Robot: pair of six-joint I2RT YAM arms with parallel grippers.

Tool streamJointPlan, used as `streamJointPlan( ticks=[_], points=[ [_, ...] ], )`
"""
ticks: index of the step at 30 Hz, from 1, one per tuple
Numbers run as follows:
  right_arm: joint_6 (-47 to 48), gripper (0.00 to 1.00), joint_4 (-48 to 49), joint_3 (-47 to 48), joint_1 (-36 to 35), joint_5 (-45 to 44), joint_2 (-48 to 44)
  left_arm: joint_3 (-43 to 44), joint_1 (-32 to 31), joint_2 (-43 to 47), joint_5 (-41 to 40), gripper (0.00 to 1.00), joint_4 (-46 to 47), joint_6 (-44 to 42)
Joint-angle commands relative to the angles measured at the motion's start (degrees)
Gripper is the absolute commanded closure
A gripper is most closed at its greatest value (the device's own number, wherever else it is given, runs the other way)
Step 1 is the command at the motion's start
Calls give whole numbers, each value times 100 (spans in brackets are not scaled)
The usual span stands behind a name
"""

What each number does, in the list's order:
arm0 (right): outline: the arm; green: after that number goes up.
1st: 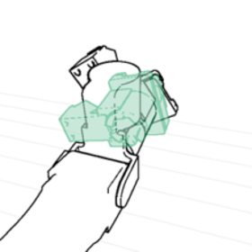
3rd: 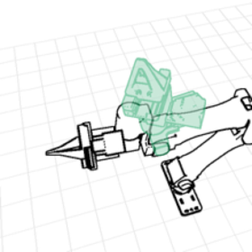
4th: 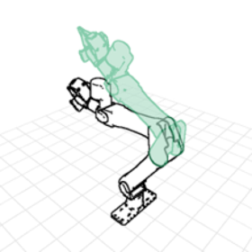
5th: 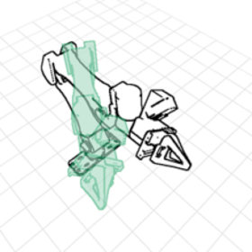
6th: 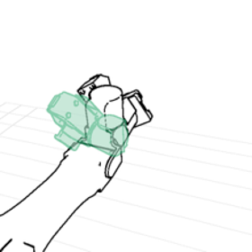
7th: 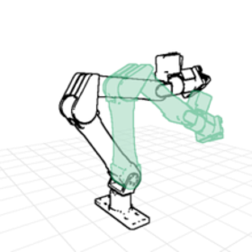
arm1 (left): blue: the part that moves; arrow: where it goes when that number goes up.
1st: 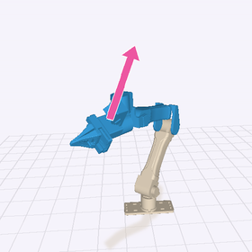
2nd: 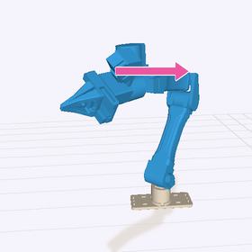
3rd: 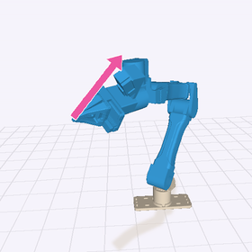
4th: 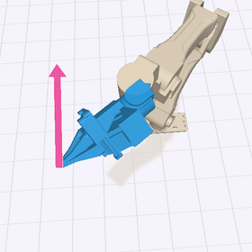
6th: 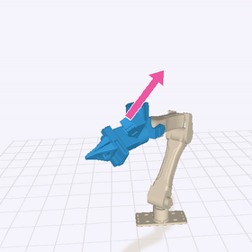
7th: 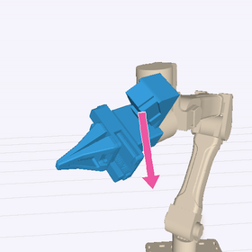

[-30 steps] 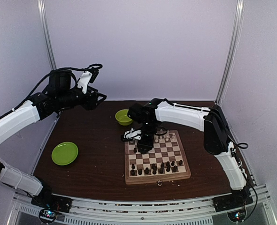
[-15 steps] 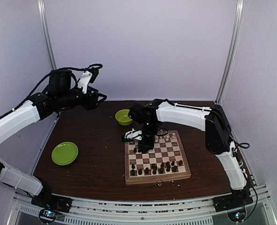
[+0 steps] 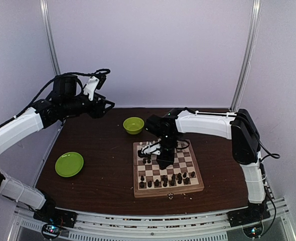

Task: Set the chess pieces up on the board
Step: Place the pawn at f7.

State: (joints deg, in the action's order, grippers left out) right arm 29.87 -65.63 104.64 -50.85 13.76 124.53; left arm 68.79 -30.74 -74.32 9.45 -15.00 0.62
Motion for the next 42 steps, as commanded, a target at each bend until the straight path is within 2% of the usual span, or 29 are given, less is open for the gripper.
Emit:
streamJointPlan(
  ticks=[1,14,42],
  points=[
    [61,95,52,-7,-123,160,-201,161,-6,-73,92,43,121,67],
    [206,95,-160,48,-433,512,-47,169,-3,-65,105,43,112,73],
    [263,91,-295,153,-523,574,198,169,-3,-144,140,43,116,93]
  ],
)
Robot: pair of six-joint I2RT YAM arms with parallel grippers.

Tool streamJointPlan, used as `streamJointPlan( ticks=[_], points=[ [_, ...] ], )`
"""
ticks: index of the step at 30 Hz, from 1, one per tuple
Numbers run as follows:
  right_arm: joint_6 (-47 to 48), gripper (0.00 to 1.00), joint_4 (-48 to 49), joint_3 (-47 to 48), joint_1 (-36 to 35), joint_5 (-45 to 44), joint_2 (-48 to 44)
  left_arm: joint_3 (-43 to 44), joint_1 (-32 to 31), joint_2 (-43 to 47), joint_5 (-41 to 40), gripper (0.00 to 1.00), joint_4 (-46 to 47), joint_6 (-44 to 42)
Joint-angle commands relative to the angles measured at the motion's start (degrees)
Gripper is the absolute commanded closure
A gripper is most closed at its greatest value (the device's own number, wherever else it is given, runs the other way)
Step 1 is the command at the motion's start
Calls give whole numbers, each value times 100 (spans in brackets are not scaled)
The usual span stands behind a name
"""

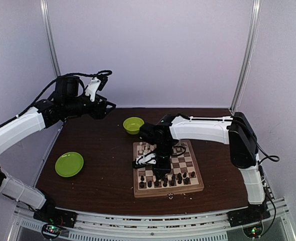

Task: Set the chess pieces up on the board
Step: Place the pawn at f7, then pick up the pawn from the chessboard.

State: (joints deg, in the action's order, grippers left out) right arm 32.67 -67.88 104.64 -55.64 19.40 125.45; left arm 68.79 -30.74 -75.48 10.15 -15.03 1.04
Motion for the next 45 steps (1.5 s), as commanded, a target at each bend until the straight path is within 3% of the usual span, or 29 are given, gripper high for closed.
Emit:
streamJointPlan(
  ticks=[1,7,16,25,27,31,36,37,41,45],
  points=[
    [-34,91,-67,172,-48,-9,121,169,-2,-28,74,42,115,47],
    [-67,89,-49,226,-46,-24,147,169,-7,-28,86,42,114,49],
    [-59,73,-75,197,-46,-36,44,169,-2,-37,83,42,114,48],
    [9,69,-347,276,315,-79,-814,178,-2,-61,112,42,114,91],
    [20,68,-425,163,507,64,-1078,170,-5,-75,119,35,116,105],
    [-32,68,-124,-480,906,224,-1924,232,-2,-237,263,40,105,214],
    [-53,67,521,-1655,1614,367,-3153,762,-174,-862,524,44,-594,46],
    [-137,66,950,-2348,2169,729,-3805,957,-557,-1124,97,44,-962,-277],
    [-354,65,1714,-3408,2950,1436,-4552,1309,-1270,-1544,-450,43,-1624,-950],
    [-485,64,2214,-4038,3465,1761,-5070,1469,-1522,-2082,49,45,-2206,-979]
  ],
)
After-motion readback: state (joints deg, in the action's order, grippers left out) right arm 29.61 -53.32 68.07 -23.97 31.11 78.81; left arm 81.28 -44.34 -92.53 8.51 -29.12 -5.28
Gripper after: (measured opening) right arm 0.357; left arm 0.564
